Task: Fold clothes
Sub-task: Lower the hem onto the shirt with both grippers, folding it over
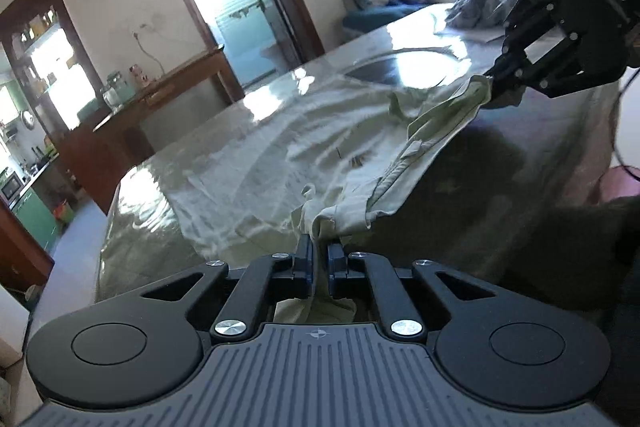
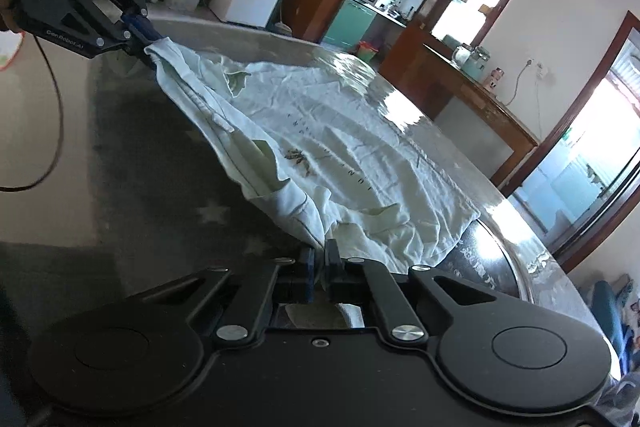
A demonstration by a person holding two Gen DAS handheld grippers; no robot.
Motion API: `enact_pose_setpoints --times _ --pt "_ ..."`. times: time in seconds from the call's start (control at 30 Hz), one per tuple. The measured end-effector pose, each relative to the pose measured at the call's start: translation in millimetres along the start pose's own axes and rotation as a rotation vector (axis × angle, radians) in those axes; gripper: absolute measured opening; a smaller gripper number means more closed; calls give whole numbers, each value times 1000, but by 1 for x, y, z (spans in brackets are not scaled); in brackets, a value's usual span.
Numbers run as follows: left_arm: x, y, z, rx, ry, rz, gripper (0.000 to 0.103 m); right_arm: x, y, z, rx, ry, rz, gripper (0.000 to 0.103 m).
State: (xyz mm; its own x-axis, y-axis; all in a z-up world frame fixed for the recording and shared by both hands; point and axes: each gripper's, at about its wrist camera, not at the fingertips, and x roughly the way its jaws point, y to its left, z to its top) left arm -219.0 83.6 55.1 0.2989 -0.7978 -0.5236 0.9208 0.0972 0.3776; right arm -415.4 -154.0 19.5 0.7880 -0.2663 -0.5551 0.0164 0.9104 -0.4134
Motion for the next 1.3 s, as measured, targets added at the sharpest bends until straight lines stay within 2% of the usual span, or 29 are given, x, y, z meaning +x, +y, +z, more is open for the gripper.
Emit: enact_pose_setpoints --times 0.2,0.37,0.67,0.9,1.07,1.2,1.3 --pt "-55 -19 9 9 -23 26 7 -76 15 11 -17 -28 66 5" --pt "-49 -7 24 -33 -52 76 7 -82 6 28 -29 -45 76 5" --pt "31 50 63 -100 -34 96 7 -23 -46 53 19 -70 9 4" --pt "117 95 101 -112 6 78 7 47 -99 71 74 -27 -53 3" --pt "177 116 104 -161 64 78 8 110 -132 71 167 35 -57 3" --pt "229 132 98 -238 138 57 9 160 -146 62 238 87 -45 3" --pt "249 138 92 -274 163 64 19 186 -153 52 300 115 -44 4"
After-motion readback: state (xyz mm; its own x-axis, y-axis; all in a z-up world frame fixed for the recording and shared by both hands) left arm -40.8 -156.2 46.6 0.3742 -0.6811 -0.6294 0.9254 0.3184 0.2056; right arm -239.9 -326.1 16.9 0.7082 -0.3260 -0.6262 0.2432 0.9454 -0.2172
